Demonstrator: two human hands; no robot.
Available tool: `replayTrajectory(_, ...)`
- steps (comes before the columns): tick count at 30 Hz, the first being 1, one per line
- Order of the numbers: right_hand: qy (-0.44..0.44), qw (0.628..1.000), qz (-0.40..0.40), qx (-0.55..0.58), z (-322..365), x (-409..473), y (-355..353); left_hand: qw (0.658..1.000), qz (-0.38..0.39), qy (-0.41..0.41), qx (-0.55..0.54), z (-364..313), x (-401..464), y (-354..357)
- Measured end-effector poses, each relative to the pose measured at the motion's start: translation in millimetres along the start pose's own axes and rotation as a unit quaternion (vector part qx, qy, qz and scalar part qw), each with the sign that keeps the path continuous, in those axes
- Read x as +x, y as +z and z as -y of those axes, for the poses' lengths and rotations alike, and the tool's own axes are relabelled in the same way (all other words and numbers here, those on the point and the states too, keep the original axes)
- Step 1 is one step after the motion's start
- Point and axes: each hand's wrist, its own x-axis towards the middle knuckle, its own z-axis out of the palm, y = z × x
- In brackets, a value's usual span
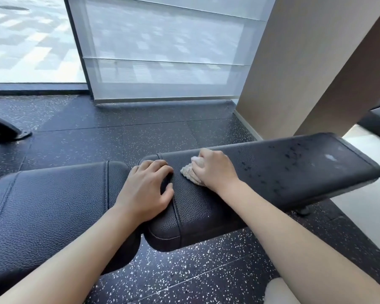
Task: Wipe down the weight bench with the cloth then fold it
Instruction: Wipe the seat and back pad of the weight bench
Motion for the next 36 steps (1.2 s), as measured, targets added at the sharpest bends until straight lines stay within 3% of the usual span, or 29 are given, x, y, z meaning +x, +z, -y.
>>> replayTrajectory(6, -0.033, 0.998, 0.001, 0.055, -18.2, -120.9, -22.6, 0.993, -0.040, -0.090, -0.070, -19.7, -0.9, 14.2)
replayTrajectory(9, -0.048, 0.998, -0.004, 0.038, -28.2, -133.4, -21.0, 0.994, -0.044, -0.083, -0.052, -28.2, -4.1, 21.9)
replayTrajectory(16, -0.026, 1.000, -0.010, 0.011, -32.7, -28.1, -8.5, 0.992, -0.059, -0.089, -0.065, -25.5, -1.2, 25.7)
replayTrajectory(20, 0.031, 0.999, -0.002, -0.015, -31.6, 53.7, -0.1, 0.992, -0.063, -0.091, -0.066, -26.6, -1.0, 24.9)
replayTrajectory(24, 0.078, 0.997, -0.001, -0.020, -25.0, 78.2, 5.4, 0.992, -0.064, -0.088, -0.061, -27.0, -2.9, 25.4)
replayTrajectory(29, 0.017, 1.000, 0.016, 0.001, -5.7, 24.7, 1.0, 0.992, -0.048, -0.095, -0.060, -26.6, -3.1, 23.9)
replayTrajectory(33, -0.065, 0.996, 0.039, 0.039, -0.3, -60.6, -13.6, 0.995, 0.016, -0.065, -0.073, -19.3, -4.9, 13.4)
replayTrajectory(36, -0.069, 0.995, 0.058, 0.039, -23.8, -99.6, -27.5, 0.995, 0.058, -0.030, -0.075, -8.9, -10.3, -2.2)
